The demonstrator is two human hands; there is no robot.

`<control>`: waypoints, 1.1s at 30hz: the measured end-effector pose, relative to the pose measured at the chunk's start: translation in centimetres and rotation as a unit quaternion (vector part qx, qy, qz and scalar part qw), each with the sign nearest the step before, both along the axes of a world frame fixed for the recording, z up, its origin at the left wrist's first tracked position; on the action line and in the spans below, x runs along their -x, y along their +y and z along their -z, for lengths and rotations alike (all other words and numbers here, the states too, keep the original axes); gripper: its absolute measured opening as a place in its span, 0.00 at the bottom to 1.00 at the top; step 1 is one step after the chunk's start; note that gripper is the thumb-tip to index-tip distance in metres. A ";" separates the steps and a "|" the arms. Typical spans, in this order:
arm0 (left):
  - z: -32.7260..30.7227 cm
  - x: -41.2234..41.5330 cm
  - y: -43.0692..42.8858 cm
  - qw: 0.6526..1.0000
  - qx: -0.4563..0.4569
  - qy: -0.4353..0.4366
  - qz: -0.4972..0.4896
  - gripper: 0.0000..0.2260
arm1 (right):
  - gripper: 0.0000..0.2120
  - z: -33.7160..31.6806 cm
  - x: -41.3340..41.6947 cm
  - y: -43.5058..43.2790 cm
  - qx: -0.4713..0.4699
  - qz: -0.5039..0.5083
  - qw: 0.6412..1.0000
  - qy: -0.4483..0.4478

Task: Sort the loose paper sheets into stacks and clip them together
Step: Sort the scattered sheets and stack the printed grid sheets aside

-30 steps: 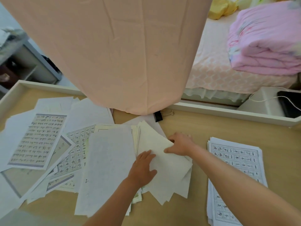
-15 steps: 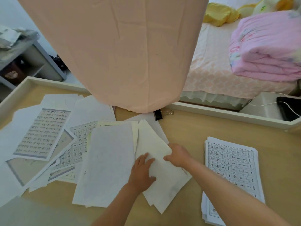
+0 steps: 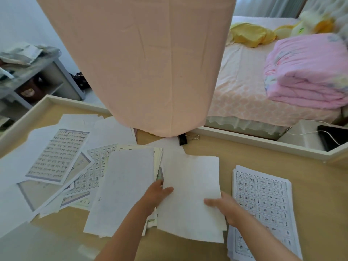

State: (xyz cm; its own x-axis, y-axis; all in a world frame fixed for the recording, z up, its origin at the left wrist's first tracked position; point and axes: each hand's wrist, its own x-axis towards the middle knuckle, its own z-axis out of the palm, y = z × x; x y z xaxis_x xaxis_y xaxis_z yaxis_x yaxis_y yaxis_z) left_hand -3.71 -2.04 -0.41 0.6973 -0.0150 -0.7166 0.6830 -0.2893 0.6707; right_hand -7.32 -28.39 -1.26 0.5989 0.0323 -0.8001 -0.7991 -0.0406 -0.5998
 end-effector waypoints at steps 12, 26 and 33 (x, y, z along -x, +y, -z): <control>-3.2 0.6 9.2 0.982 -0.153 -0.089 -0.062 0.14 | 0.18 0.0 -2.9 13.6 0.036 -0.087 0.990 -0.110; 1.3 -1.0 22.7 0.971 -0.239 -0.009 -0.029 0.33 | 0.16 1.9 -4.3 26.7 0.198 0.032 0.979 -0.034; 2.3 -3.2 24.9 0.992 -0.125 -0.001 0.002 0.15 | 0.29 1.6 -4.1 29.0 0.251 0.014 0.968 0.025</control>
